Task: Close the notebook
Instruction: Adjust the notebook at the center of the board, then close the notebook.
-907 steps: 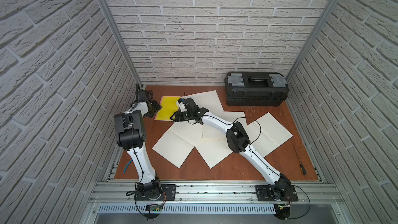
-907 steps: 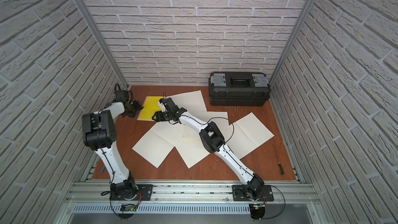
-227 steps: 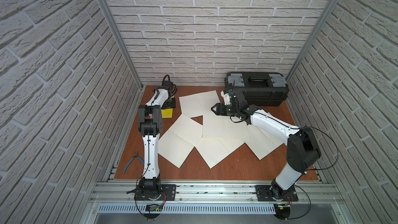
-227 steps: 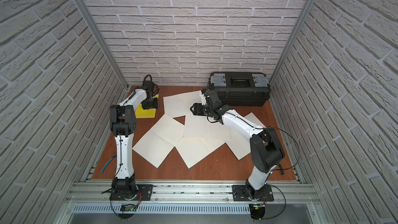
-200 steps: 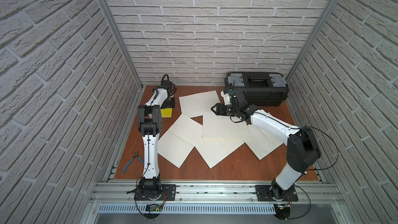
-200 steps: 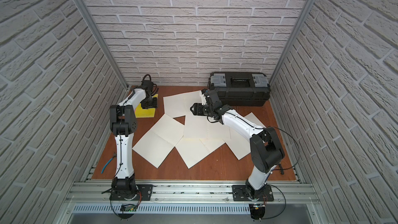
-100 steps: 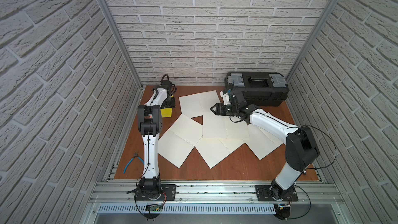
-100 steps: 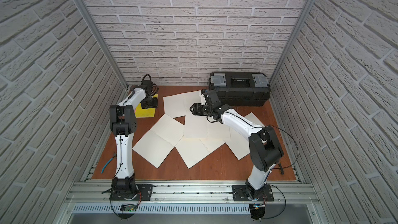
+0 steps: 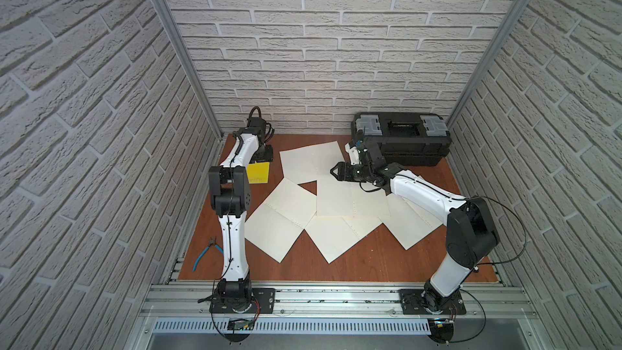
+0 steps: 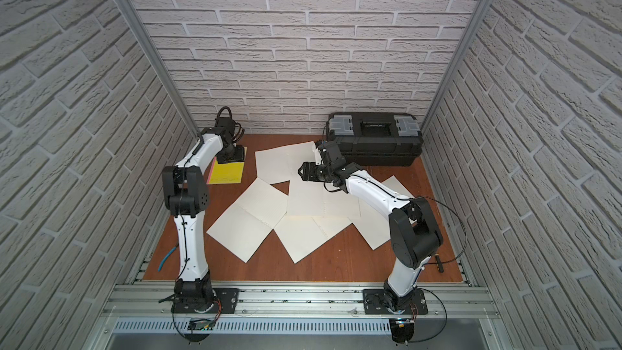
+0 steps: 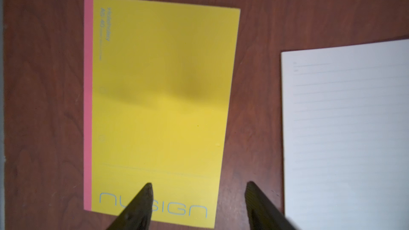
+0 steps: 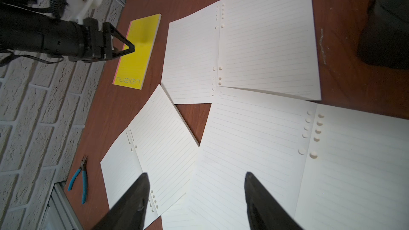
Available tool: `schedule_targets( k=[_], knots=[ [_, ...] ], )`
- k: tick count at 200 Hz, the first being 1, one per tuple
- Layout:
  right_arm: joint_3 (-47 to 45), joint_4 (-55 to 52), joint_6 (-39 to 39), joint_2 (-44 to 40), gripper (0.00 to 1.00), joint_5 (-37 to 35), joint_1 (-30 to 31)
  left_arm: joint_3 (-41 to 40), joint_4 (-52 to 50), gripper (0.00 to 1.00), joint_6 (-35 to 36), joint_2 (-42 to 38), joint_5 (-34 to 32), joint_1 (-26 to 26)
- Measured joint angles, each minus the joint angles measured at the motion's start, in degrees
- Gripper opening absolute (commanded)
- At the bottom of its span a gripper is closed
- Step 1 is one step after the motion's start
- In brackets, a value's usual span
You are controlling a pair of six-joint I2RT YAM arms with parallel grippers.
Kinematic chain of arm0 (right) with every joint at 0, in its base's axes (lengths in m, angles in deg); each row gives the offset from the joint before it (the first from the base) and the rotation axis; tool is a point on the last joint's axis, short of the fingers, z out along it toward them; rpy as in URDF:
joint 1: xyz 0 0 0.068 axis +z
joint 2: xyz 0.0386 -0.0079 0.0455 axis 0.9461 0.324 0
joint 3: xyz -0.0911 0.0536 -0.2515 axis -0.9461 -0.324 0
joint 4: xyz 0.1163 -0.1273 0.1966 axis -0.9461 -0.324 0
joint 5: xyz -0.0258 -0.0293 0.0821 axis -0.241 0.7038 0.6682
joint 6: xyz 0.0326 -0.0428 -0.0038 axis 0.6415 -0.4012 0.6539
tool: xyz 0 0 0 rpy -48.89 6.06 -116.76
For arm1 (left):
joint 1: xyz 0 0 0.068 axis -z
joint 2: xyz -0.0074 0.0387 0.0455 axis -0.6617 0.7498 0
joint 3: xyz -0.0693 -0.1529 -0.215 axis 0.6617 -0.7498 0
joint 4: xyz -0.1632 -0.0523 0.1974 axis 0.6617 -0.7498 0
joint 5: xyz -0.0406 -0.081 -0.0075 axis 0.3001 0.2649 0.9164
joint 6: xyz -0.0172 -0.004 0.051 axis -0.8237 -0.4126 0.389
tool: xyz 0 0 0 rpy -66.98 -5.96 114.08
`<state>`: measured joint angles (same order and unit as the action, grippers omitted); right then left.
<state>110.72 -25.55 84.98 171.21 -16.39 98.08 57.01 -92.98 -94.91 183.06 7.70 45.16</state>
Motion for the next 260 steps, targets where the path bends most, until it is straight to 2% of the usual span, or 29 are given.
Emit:
schedule_targets(
  k=[57, 130, 196, 260],
  knots=[
    [-2.12, -7.56, -0.90, -3.17, 0.72, -5.22, -0.92, -7.93, 0.61, 0.68, -4.57, -8.26, 4.11, 5.62],
    [-11.47, -14.88, -0.55, -8.52, 0.76, -10.29, -6.29, -19.39, 4.68, 0.68, -11.63, -11.82, 11.15, 13.88],
    [-13.05, -17.77, -0.37, -8.79, 0.77, -10.88, -12.72, -22.25, 9.68, 0.68, -16.06, -11.96, 15.76, 18.93],
    [-13.05, -17.90, -1.07, -6.23, 0.76, -9.38, -16.09, -22.21, 12.85, 0.67, -17.46, -8.22, 18.38, 20.74]
  ],
)
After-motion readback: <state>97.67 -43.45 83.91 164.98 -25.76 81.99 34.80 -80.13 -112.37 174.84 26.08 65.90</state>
